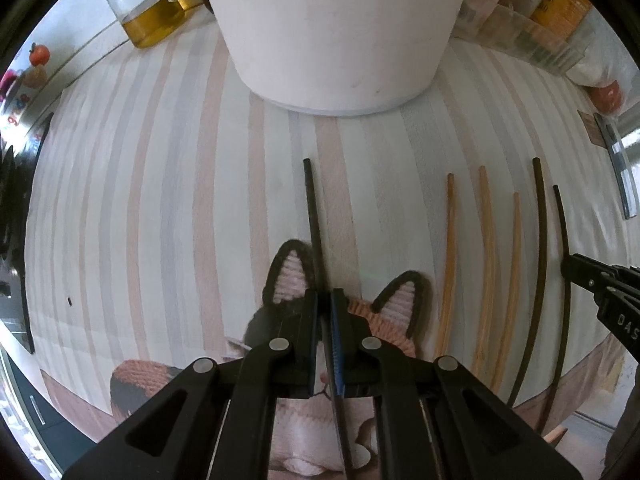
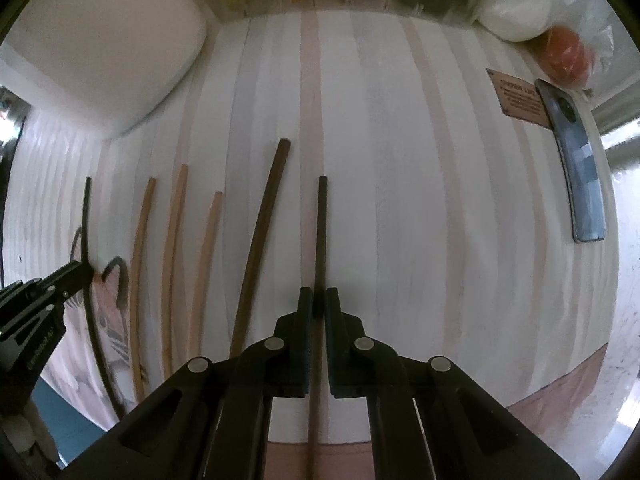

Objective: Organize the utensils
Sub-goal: 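Lift the dark chopsticks off the mat with both grippers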

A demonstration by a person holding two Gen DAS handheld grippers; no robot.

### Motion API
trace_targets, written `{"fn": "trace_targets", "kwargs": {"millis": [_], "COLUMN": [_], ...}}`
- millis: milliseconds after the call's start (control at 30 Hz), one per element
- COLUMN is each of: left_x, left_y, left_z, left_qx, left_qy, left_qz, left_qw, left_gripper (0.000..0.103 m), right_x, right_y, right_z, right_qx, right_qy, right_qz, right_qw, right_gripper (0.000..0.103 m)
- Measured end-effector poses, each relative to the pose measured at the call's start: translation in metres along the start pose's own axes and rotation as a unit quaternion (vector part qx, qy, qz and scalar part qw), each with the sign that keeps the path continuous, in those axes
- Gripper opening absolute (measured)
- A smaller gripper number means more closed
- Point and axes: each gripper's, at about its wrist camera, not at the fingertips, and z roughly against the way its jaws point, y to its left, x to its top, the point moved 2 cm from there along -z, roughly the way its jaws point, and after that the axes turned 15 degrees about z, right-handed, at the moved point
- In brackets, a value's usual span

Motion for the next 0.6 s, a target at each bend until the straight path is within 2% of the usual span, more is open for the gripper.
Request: {"fn": "trace_targets", "kwargs": {"millis": [167, 367, 467, 600], "left_x": [-0.003, -0.003, -0.002, 0.005], "left_y": [0.005, 0.015, 0.02, 0.023], "left_z": [0.012, 0.047, 0.071, 0.097], "left_qx": [-0.009, -0.032, -0.047, -0.061], "left_qy": [-0.009, -0.041, -0.063, -0.089], "left_qz": [-0.001, 0.003, 0.004, 0.008], "left_qw": [0.9999, 0.9987, 0.997, 0.9941], "left_gripper": [0.003, 0.003, 0.003, 0.003], "right_x": [-0.015, -0.017, -0.013, -0.014], "right_y": [-0.018, -0.039, -0.041, -0.025], "right_z": [0.014, 0.062, 0.085, 0.107], "right_qx": [0.027, 0.036, 0.03, 0.024], "right_qy": [-0.032, -0.104, -0.137, -0.173], "right_qz": [-0.033, -0.051, -0.048, -0.045], "right_qw": [0.999, 0.993, 0.989, 0.984], "right_gripper": [0.005, 0.005, 0.005, 0.005]}}
